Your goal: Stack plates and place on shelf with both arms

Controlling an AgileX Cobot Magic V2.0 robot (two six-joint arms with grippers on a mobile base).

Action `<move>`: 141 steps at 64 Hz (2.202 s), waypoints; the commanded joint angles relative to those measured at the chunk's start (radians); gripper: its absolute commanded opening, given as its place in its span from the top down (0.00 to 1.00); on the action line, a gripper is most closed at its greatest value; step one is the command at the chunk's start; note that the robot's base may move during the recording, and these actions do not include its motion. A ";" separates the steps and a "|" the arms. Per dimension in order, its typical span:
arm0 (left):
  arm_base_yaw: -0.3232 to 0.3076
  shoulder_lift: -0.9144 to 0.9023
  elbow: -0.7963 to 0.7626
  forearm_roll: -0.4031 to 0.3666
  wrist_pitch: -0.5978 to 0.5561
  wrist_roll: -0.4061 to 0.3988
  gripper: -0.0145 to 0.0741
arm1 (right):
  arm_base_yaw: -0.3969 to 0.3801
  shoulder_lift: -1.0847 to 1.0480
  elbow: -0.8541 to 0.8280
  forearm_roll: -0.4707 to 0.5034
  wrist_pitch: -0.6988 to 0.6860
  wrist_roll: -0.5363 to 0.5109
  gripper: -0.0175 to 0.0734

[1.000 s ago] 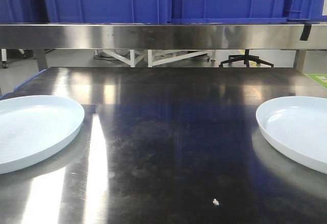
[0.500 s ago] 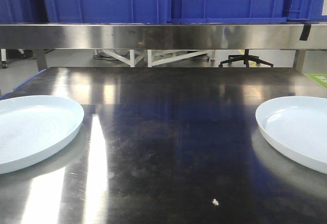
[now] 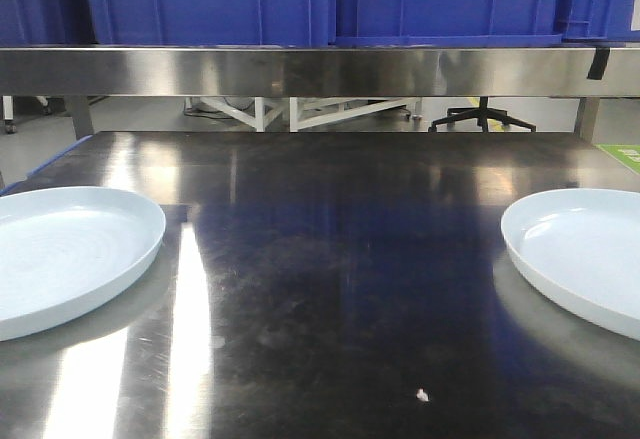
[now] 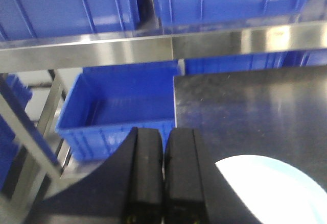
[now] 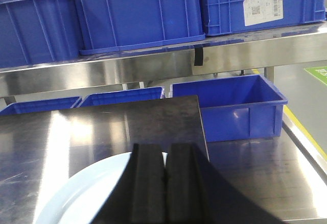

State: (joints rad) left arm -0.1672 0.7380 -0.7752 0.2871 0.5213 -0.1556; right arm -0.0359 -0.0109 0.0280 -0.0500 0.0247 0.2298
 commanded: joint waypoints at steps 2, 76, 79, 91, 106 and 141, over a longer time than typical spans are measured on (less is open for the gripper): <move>-0.009 0.113 -0.105 0.016 -0.007 -0.001 0.73 | 0.001 -0.019 0.002 -0.005 -0.089 -0.001 0.75; -0.009 0.249 -0.120 -0.005 -0.080 -0.001 0.73 | 0.001 -0.019 0.002 -0.005 -0.089 -0.001 0.75; -0.009 0.249 -0.120 -0.011 -0.080 -0.001 0.73 | 0.001 -0.019 0.002 -0.005 -0.089 -0.001 0.75; -0.009 0.249 -0.120 -0.011 -0.094 -0.001 0.73 | 0.001 -0.019 0.002 -0.005 -0.117 -0.001 0.75; -0.009 0.249 -0.120 -0.011 -0.092 -0.001 0.73 | 0.001 0.022 -0.171 -0.005 0.001 -0.001 0.75; -0.009 0.249 -0.120 -0.029 -0.070 -0.001 0.73 | 0.001 0.827 -0.587 -0.037 0.155 -0.001 0.75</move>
State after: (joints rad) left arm -0.1698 0.9979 -0.8582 0.2594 0.5090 -0.1556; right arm -0.0359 0.7691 -0.5193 -0.0734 0.3165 0.2298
